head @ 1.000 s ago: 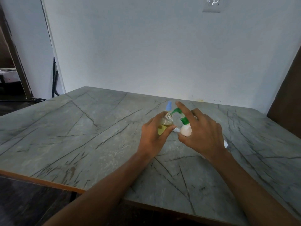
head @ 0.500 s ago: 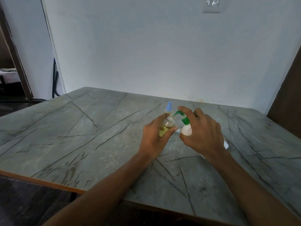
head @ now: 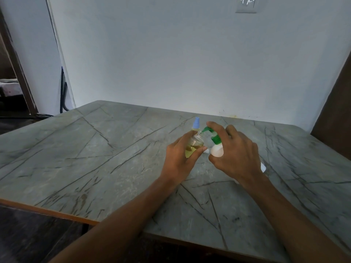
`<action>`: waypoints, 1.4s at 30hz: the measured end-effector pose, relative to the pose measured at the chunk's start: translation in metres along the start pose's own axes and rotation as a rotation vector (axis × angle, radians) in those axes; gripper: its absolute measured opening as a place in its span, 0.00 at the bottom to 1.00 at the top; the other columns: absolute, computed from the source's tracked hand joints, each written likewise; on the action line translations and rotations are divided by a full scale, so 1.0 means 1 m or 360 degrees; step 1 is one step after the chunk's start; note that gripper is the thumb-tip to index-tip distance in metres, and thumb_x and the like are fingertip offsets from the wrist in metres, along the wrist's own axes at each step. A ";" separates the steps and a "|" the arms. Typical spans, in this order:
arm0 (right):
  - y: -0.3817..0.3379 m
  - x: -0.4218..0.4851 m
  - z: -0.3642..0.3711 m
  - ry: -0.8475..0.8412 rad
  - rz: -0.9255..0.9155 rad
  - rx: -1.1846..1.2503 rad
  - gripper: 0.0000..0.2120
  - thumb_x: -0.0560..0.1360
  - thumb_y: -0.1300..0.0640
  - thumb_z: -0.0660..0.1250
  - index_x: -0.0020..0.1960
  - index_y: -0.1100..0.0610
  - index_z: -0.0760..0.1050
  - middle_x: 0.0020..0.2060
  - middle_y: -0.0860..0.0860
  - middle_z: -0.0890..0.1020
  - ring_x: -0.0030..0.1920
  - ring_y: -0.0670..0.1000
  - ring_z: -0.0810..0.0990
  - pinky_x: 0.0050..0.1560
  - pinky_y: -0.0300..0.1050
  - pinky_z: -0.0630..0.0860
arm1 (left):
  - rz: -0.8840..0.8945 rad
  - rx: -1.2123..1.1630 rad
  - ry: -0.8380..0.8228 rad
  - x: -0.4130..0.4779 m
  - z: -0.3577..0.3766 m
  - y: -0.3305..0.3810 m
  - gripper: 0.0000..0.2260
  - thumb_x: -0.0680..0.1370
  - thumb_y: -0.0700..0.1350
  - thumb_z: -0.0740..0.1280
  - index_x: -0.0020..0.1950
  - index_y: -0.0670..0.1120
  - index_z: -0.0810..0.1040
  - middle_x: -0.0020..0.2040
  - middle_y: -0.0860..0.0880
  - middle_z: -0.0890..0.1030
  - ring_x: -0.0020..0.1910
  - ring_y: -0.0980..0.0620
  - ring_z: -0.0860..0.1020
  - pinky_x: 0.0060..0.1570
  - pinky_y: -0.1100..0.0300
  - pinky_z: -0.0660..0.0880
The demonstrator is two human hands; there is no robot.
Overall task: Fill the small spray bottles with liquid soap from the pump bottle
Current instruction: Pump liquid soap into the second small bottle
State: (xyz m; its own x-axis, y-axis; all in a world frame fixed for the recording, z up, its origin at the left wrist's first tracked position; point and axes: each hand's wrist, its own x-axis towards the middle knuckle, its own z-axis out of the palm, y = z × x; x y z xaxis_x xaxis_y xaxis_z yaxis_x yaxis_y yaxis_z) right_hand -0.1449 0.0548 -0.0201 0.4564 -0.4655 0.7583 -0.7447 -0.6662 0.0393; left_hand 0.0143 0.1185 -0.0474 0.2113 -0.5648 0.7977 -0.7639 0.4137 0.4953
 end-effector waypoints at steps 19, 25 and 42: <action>0.000 -0.001 -0.002 0.0029 -0.0005 0.0020 0.46 0.59 0.45 0.80 0.71 0.43 0.60 0.45 0.53 0.77 0.37 0.54 0.77 0.32 0.50 0.79 | -0.0006 0.0031 0.0010 0.001 -0.001 -0.001 0.23 0.73 0.52 0.72 0.65 0.44 0.75 0.55 0.48 0.82 0.48 0.60 0.77 0.47 0.80 0.68; 0.000 0.000 -0.002 0.0058 -0.0017 0.0069 0.42 0.58 0.47 0.81 0.67 0.46 0.66 0.44 0.54 0.77 0.35 0.55 0.77 0.31 0.48 0.78 | 0.0030 0.0027 -0.0023 -0.001 0.000 -0.001 0.23 0.73 0.51 0.73 0.64 0.42 0.75 0.53 0.47 0.83 0.46 0.59 0.78 0.47 0.79 0.69; -0.001 -0.001 -0.002 0.0021 -0.0008 -0.0046 0.50 0.63 0.44 0.75 0.78 0.39 0.50 0.45 0.50 0.77 0.36 0.52 0.75 0.28 0.46 0.77 | -0.0010 0.0013 0.0036 0.002 -0.002 0.001 0.22 0.73 0.50 0.73 0.64 0.42 0.76 0.53 0.47 0.83 0.45 0.62 0.76 0.45 0.80 0.69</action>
State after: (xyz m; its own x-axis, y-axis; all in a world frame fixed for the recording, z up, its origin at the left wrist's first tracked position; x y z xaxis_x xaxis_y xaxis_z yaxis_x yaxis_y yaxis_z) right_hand -0.1461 0.0571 -0.0194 0.4541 -0.4543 0.7665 -0.7562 -0.6514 0.0620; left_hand 0.0152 0.1192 -0.0441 0.2298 -0.5511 0.8022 -0.7676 0.4041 0.4975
